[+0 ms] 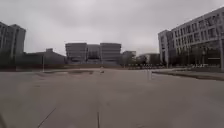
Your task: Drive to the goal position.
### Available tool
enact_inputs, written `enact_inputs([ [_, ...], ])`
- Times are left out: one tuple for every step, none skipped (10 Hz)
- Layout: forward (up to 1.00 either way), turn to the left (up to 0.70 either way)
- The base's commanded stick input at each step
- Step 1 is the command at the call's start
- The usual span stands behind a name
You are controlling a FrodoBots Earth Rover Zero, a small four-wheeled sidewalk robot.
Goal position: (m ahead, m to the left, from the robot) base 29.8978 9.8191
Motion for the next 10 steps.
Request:
enact_inputs([
  [0.7, 0.0],
  [0.7, 0.0],
  [0.7, 0.0],
  [0.7, 0.0],
  [0.7, 0.0],
  [0.7, 0.0],
  [0.7, 0.0],
  [0.7, 0.0],
  [0.7, 0.0],
  [0.7, 0.0],
])
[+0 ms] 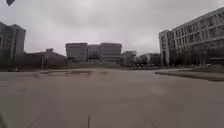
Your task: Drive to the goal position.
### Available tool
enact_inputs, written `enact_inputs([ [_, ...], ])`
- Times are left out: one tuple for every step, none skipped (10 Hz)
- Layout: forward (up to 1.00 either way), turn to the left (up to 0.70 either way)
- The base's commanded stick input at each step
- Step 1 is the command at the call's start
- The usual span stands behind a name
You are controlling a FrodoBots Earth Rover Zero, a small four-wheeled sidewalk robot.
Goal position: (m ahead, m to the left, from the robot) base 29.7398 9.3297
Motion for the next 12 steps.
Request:
enact_inputs([
  [0.7, 0.0],
  [0.7, 0.0],
  [0.7, 0.0],
  [0.7, 0.0],
  [0.7, 0.0],
  [0.7, 0.0],
  [0.7, 0.0],
  [0.7, 0.0],
  [0.7, 0.0],
  [0.7, 0.0],
  [0.7, 0.0],
  [0.7, 0.0],
])
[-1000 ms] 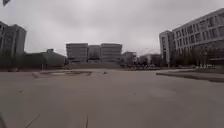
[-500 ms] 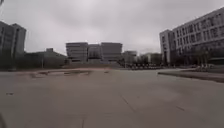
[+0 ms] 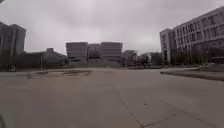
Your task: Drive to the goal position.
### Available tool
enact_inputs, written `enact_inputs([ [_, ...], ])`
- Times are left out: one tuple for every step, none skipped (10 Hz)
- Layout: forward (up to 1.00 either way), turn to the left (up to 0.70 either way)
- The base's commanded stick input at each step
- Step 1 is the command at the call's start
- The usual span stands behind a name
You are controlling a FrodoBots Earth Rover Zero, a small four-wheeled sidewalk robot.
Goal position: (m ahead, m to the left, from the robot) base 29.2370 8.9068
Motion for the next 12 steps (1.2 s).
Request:
enact_inputs([
  [0.7, 0.0],
  [0.7, 0.0],
  [0.7, 0.0],
  [0.7, 0.0],
  [0.7, 0.0],
  [0.7, 0.0],
  [0.7, 0.0],
  [0.7, 0.0],
  [0.7, 0.0],
  [0.7, 0.0],
  [0.7, 0.0],
  [0.7, 0.0],
])
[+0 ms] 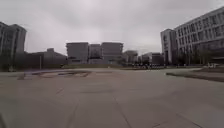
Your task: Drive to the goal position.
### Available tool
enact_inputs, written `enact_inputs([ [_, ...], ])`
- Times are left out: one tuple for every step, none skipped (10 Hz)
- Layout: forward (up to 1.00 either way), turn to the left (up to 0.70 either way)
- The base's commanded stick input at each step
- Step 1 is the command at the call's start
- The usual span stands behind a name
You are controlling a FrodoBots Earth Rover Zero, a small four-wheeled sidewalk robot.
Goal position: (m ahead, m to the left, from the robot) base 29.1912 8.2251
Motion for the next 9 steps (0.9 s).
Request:
enact_inputs([
  [0.7, 0.0],
  [0.7, 0.0],
  [0.7, 0.0],
  [0.7, 0.0],
  [0.7, 0.0],
  [0.7, 0.0],
  [0.7, 0.0],
  [0.7, 0.0],
  [0.7, 0.0],
])
